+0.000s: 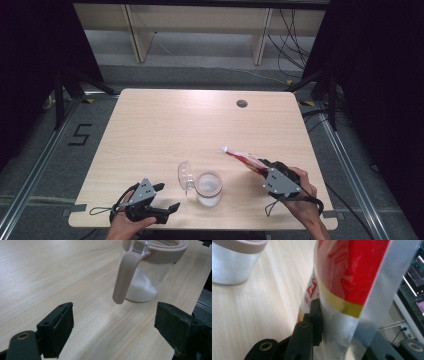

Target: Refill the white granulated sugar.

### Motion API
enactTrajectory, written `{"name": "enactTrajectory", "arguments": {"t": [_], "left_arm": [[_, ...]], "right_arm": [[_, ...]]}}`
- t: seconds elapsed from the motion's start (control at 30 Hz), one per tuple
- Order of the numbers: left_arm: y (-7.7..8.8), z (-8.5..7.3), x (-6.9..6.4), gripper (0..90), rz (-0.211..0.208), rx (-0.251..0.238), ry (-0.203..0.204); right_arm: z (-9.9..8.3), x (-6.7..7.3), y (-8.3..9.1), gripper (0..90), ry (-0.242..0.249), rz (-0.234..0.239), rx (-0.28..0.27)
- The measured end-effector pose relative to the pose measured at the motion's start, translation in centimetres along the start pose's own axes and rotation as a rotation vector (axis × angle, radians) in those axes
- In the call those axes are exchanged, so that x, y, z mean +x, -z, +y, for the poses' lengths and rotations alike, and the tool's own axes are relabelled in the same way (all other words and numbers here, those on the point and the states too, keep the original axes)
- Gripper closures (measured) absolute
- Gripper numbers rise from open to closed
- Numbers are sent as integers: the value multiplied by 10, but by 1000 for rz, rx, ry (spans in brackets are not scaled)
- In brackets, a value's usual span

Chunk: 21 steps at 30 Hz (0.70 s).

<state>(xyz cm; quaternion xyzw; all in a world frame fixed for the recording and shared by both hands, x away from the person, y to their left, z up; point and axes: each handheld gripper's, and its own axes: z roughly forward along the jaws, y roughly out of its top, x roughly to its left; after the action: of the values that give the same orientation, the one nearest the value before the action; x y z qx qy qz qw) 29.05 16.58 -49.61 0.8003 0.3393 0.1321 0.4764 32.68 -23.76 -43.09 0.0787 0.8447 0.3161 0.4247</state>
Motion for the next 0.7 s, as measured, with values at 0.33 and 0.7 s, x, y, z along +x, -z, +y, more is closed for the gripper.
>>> {"name": "enactTrajectory", "arguments": {"t": [0.33,0.7], "left_arm": [[-1,0,0,154,-3,-4,3],[0,0,0,154,5,1,-2]], "right_arm": [[-16,-4,-9,772,-189,17,-35],[-32,-10,-11,773,-292,-7,-31]]}}
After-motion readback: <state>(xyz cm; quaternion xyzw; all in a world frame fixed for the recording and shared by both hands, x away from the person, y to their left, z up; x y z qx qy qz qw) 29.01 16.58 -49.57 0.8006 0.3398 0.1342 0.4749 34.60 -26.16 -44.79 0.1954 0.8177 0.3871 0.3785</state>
